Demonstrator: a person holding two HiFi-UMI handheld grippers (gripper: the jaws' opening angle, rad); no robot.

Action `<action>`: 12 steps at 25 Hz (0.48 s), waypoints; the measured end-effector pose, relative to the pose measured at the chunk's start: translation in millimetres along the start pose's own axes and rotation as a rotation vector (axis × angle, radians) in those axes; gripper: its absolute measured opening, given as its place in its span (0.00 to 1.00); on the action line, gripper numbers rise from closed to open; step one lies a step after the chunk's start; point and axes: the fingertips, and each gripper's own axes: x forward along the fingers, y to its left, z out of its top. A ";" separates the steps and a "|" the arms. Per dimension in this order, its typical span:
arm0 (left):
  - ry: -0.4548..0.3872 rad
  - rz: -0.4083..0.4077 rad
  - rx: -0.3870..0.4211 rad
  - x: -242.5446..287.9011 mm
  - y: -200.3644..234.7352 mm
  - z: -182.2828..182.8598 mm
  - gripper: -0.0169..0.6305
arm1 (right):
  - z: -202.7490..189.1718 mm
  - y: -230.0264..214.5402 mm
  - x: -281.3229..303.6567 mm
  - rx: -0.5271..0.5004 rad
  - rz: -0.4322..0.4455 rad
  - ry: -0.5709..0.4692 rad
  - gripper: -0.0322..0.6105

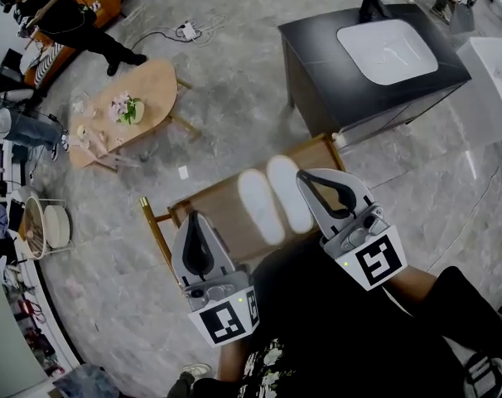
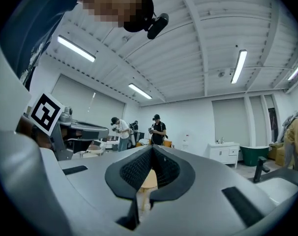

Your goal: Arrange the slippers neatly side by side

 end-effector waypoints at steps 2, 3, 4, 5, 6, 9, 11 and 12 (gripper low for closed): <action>0.000 0.007 -0.011 -6.7 5.9 -1.2 0.03 | 2.6 1.2 -1.0 -0.013 -0.010 0.005 0.05; -0.002 0.008 -0.004 -10.1 7.6 -1.3 0.03 | 3.6 2.7 -2.4 -0.019 -0.014 0.006 0.05; -0.007 0.006 0.010 -12.6 9.1 -1.1 0.03 | 4.4 4.5 -3.1 -0.023 -0.018 0.007 0.05; -0.013 0.003 0.024 -13.8 10.9 -0.9 0.03 | 5.3 6.7 -2.4 -0.024 -0.019 0.006 0.05; -0.018 -0.001 0.036 -13.9 13.5 -1.1 0.03 | 6.1 9.5 -0.2 -0.023 -0.021 0.004 0.05; -0.013 -0.011 0.036 -11.8 21.8 -7.5 0.03 | 6.4 19.6 7.1 -0.017 -0.030 0.002 0.05; 0.000 -0.022 0.029 -11.3 22.6 -14.6 0.03 | 2.3 24.5 6.9 -0.018 -0.042 0.013 0.05; 0.004 -0.026 0.036 -12.0 21.7 -17.5 0.03 | -1.4 26.0 5.3 -0.019 -0.049 0.025 0.05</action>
